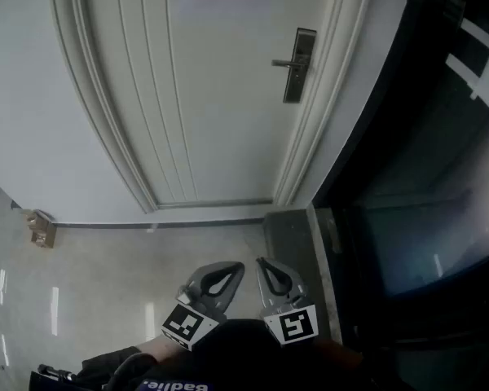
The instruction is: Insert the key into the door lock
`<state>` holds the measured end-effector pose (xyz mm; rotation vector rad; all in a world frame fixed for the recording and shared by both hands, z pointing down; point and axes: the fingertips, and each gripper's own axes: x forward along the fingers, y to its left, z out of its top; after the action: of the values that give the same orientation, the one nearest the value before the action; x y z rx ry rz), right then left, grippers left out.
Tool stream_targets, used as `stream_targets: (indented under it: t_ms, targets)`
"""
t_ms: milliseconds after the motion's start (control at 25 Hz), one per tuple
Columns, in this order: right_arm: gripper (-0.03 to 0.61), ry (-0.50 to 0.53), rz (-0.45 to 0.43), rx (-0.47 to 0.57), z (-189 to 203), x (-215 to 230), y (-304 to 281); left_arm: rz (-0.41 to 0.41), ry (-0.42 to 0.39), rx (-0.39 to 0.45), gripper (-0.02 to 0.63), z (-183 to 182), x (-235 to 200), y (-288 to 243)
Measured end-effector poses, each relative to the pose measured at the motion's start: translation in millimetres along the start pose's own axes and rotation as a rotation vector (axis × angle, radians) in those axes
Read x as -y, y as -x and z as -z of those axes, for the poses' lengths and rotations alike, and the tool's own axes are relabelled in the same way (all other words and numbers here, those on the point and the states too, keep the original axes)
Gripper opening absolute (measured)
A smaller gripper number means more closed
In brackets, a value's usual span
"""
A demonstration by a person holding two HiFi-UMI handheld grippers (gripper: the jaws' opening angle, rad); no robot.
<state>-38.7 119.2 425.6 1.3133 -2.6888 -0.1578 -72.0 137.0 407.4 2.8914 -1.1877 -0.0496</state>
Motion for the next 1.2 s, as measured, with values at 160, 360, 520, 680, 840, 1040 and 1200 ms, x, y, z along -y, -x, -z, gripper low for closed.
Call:
stream_targets:
  t_ms: [160, 360, 520, 680, 840, 1040, 1200]
  targets:
    - [0.011, -0.002, 0.001, 0.002, 1, 1, 3, 0.004, -0.003, -0.003, 0.02, -5, 5, -1]
    - [0.011, -0.008, 0.002, 0.004, 1, 2, 6, 0.009, -0.003, -0.003, 0.02, -9, 8, -3]
    - [0.011, -0.036, 0.007, 0.023, 0, 6, 11, 0.013, -0.005, -0.009, 0.02, -7, 12, -5]
    - [0.011, -0.047, 0.014, 0.027, 1, 13, 16, 0.012, -0.001, -0.018, 0.02, -8, 16, -11]
    - [0.011, -0.062, 0.03, 0.025, 5, 31, 24, 0.019, -0.005, -0.029, 0.02, -8, 25, -25]
    - [0.011, -0.072, 0.041, 0.017, 14, 62, 39, 0.031, -0.014, -0.042, 0.02, -3, 44, -53]
    - [0.011, -0.076, 0.037, 0.021, 19, 88, 50, 0.028, -0.024, -0.05, 0.02, -2, 58, -79]
